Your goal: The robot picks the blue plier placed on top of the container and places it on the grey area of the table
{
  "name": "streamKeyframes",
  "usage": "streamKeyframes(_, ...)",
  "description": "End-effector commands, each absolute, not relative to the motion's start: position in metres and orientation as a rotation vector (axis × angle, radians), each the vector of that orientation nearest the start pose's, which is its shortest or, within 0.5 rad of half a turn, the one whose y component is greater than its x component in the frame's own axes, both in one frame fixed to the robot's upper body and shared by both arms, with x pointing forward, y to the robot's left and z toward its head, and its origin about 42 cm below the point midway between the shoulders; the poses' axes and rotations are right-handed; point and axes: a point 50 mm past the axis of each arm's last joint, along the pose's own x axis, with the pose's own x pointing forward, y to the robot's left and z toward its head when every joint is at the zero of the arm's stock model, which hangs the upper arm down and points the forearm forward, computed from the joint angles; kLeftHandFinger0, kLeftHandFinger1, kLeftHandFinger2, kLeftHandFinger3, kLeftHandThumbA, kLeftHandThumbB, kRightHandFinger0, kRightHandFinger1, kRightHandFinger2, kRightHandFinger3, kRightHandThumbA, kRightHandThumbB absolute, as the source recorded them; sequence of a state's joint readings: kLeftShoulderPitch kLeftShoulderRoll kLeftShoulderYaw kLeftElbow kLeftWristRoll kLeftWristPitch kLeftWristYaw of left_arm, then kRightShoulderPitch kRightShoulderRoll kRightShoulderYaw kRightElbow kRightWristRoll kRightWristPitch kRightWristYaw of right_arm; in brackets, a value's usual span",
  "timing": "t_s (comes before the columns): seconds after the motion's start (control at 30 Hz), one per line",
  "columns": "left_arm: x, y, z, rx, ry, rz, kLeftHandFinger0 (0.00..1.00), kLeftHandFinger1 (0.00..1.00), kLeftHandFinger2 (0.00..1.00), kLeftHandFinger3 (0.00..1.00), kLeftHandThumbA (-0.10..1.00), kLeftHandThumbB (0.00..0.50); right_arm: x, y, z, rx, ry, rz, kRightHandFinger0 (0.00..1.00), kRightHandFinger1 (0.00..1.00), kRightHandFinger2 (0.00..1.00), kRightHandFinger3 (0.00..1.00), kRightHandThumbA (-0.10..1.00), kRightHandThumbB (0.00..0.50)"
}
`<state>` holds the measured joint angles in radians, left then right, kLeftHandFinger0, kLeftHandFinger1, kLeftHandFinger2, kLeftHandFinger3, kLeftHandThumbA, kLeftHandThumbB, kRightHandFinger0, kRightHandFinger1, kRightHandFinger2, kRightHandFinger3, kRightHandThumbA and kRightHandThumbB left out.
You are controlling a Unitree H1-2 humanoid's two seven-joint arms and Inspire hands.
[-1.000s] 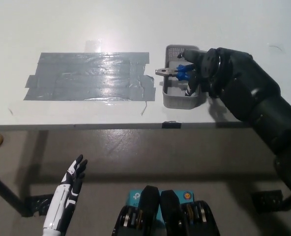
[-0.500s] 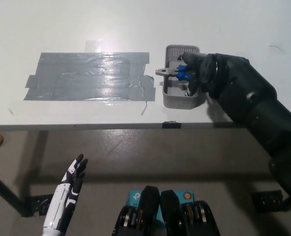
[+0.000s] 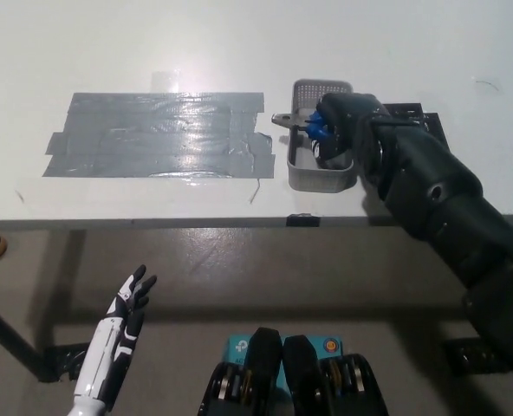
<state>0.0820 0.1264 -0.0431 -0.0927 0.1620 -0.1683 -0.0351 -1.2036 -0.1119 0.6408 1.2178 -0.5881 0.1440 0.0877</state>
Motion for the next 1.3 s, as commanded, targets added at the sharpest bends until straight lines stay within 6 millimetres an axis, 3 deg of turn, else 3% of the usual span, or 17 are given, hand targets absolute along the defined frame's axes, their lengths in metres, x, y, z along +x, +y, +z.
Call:
streamKeyframes(0.0,0.259,0.24,0.123,0.294,-0.228,-0.105,1.0,1.0,0.92,1.0,1.0,0.005,0.576,-0.118,0.268,-1.461,-0.038,0.297,0.06,0.21,0.34,0.39,-0.1,0.22)
streamKeyframes(0.07,0.259,0.24,0.123,0.294,-0.227,-0.109,1.0,0.99,0.9,1.0,1.0,0.003,0.577,-0.123,0.27,-1.452,-0.045,0.286,0.2,0.36,0.45,0.46,-0.1,0.225)
streamKeyframes(0.17,0.259,0.24,0.124,0.298,-0.224,-0.11,1.0,0.98,0.9,1.0,1.0,0.004,0.578,-0.128,0.274,-1.44,-0.071,0.255,0.09,0.29,0.4,0.4,-0.1,0.228)
streamKeyframes(0.23,0.259,0.24,0.124,0.293,-0.222,-0.11,1.0,0.98,0.9,1.0,1.0,0.004,0.58,-0.13,0.28,-1.435,-0.087,0.246,0.07,0.32,0.48,0.48,-0.1,0.234)
streamKeyframes(0.33,0.258,0.24,0.123,0.291,-0.22,-0.112,1.0,0.97,0.89,1.0,1.0,0.001,0.583,-0.13,0.298,-1.426,-0.155,0.206,0.09,0.44,0.65,0.4,-0.1,0.239)
streamKeyframes(0.43,0.257,0.24,0.122,0.285,-0.22,-0.111,1.0,0.97,0.89,1.0,1.0,0.0,0.585,-0.125,0.314,-1.427,-0.203,0.177,0.03,0.39,0.64,0.44,-0.1,0.228)
streamKeyframes(0.47,0.257,0.241,0.121,0.289,-0.22,-0.108,1.0,0.97,0.89,1.0,1.0,0.0,0.586,-0.124,0.324,-1.413,-0.231,0.171,0.04,0.44,0.7,0.39,-0.1,0.221)
streamKeyframes(0.53,0.257,0.24,0.122,0.29,-0.219,-0.109,1.0,0.97,0.88,1.0,1.0,0.0,0.587,-0.122,0.339,-1.405,-0.297,0.149,0.08,0.64,1.0,0.32,-0.1,0.208)
streamKeyframes(0.6,0.257,0.24,0.121,0.299,-0.221,-0.108,1.0,0.96,0.88,1.0,1.0,0.0,0.588,-0.12,0.35,-1.398,-0.321,0.141,0.24,0.79,1.0,0.42,-0.1,0.189)
streamKeyframes(0.63,0.257,0.24,0.121,0.295,-0.221,-0.111,1.0,0.97,0.86,1.0,1.0,0.0,0.588,-0.118,0.364,-1.371,-0.358,0.135,0.32,0.83,1.0,0.81,-0.1,0.165)
streamKeyframes(0.67,0.257,0.24,0.121,0.294,-0.219,-0.111,1.0,0.97,0.86,1.0,1.0,0.0,0.588,-0.117,0.369,-1.363,-0.374,0.135,0.34,0.83,1.0,0.97,-0.1,0.174)
streamKeyframes(0.7,0.257,0.24,0.121,0.293,-0.219,-0.111,1.0,0.97,0.86,1.0,1.0,0.0,0.589,-0.115,0.377,-1.378,-0.391,0.126,0.36,0.82,1.0,0.99,-0.1,0.171)
streamKeyframes(0.8,0.257,0.24,0.12,0.295,-0.223,-0.11,1.0,0.95,0.86,1.0,1.0,0.0,0.586,-0.106,0.394,-1.367,-0.461,0.111,0.25,0.73,1.0,0.94,-0.1,0.179)
streamKeyframes(0.9,0.257,0.241,0.12,0.313,-0.217,-0.107,1.0,0.96,0.88,1.0,1.0,0.016,0.584,-0.093,0.408,-1.368,-0.502,0.122,0.14,0.59,0.96,0.7,-0.1,0.192)
streamKeyframes(1.0,0.256,0.24,0.12,0.292,-0.209,-0.107,1.0,0.97,0.88,1.0,1.0,0.007,0.58,-0.078,0.412,-1.364,-0.514,0.138,0.13,0.56,0.93,0.71,-0.1,0.213)
streamKeyframes(1.1,0.255,0.238,0.121,0.305,-0.21,-0.106,1.0,0.96,0.88,1.0,1.0,0.0,0.576,-0.06,0.406,-1.365,-0.526,0.153,0.13,0.62,1.0,0.93,-0.1,0.205)
streamKeyframes(1.27,0.255,0.238,0.122,0.305,-0.218,-0.111,1.0,0.95,0.87,1.0,1.0,0.0,0.569,-0.035,0.391,-1.332,-0.524,0.212,0.18,0.65,1.0,0.83,-0.1,0.218)
